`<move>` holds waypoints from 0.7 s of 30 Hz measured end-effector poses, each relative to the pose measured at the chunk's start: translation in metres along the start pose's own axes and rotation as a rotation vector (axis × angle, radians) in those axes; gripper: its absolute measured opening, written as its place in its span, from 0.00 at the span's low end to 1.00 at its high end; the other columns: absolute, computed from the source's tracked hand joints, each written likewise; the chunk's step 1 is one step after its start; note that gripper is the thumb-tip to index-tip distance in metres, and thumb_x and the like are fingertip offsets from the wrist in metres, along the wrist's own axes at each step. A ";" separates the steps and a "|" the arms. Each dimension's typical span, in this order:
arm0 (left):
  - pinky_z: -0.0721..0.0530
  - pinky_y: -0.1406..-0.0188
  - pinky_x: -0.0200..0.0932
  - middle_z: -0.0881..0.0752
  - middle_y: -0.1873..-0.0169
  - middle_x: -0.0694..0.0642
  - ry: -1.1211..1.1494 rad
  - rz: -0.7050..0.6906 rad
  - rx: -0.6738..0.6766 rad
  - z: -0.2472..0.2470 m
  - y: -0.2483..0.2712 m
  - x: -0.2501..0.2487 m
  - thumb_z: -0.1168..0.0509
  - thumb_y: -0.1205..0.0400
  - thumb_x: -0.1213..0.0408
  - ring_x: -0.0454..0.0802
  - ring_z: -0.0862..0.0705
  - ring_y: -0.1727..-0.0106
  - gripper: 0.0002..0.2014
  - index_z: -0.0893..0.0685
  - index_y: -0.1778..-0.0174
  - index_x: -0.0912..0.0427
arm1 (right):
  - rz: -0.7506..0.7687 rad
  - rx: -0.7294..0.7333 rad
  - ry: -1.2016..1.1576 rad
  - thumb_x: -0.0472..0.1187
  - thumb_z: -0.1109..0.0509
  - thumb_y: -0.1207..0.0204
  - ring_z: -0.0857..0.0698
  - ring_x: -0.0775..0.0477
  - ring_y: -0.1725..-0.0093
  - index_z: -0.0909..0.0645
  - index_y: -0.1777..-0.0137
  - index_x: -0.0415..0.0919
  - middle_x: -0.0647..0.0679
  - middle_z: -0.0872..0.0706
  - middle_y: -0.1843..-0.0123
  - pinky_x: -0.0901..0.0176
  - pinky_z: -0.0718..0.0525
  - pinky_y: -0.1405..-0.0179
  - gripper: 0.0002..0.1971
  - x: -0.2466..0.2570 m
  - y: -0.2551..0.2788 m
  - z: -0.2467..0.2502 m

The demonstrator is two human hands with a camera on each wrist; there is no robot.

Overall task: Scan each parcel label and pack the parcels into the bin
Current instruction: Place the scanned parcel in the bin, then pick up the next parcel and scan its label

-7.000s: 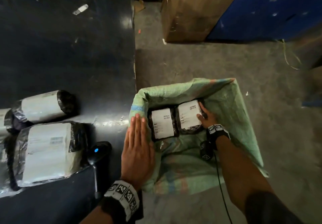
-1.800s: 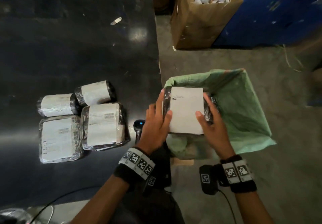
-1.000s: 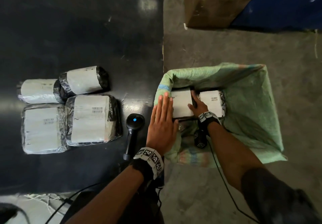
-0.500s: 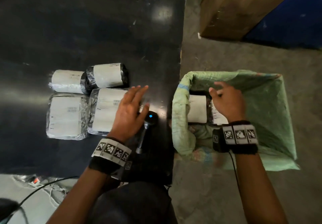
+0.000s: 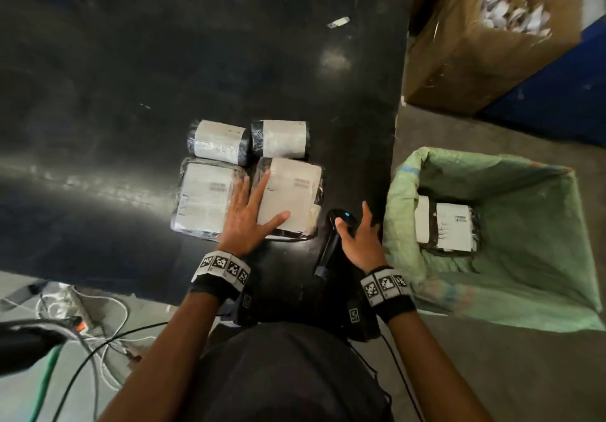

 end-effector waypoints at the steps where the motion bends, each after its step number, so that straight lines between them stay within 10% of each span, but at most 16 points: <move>1: 0.51 0.13 0.68 0.52 0.10 0.58 0.004 0.008 0.022 -0.005 0.000 0.002 0.45 0.31 0.17 0.59 0.59 0.10 0.51 0.60 0.15 0.28 | -0.008 -0.010 -0.051 0.57 0.36 0.18 0.34 0.31 0.18 0.52 0.13 0.49 0.30 0.36 0.17 0.46 0.36 0.21 0.40 -0.001 0.000 -0.008; 8: 0.49 0.14 0.70 0.48 0.11 0.61 0.136 0.137 -0.020 -0.010 0.003 0.004 0.27 0.33 0.29 0.63 0.57 0.10 0.58 0.52 0.11 0.38 | 0.025 -0.109 -0.317 0.50 0.31 0.20 0.19 0.35 0.30 0.43 0.16 0.56 0.38 0.23 0.24 0.50 0.25 0.27 0.35 -0.012 -0.003 -0.047; 11: 0.53 0.15 0.74 0.47 0.11 0.62 0.222 0.166 0.018 -0.011 0.002 -0.004 0.22 0.27 0.45 0.68 0.58 0.11 0.55 0.51 0.11 0.43 | -0.047 -0.078 -0.558 0.56 0.27 0.24 0.12 0.37 0.41 0.48 0.20 0.73 0.42 0.23 0.24 0.32 0.14 0.41 0.39 -0.026 -0.010 -0.060; 15: 0.34 0.22 0.78 0.41 0.14 0.65 0.192 0.116 0.006 -0.016 0.005 -0.009 0.23 0.27 0.44 0.71 0.40 0.15 0.57 0.56 0.10 0.47 | -0.084 -0.049 -0.688 0.40 0.33 0.16 0.13 0.44 0.55 0.53 0.14 0.57 0.42 0.23 0.31 0.51 0.10 0.71 0.38 -0.019 -0.001 -0.056; 21: 0.28 0.29 0.64 0.30 0.28 0.71 -0.058 0.173 -0.010 -0.008 0.003 -0.043 0.21 0.28 0.44 0.69 0.29 0.31 0.59 0.58 0.12 0.35 | -0.196 -0.056 -0.796 0.40 0.34 0.16 0.15 0.48 0.62 0.43 0.19 0.51 0.41 0.17 0.40 0.61 0.18 0.85 0.30 -0.027 -0.006 -0.043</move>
Point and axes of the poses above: each hand's wrist, its own y-axis away from the middle knuckle, its own z-axis out of the back of the hand, x = y × z, the point moved 7 cm from there along -y, towards the middle knuckle
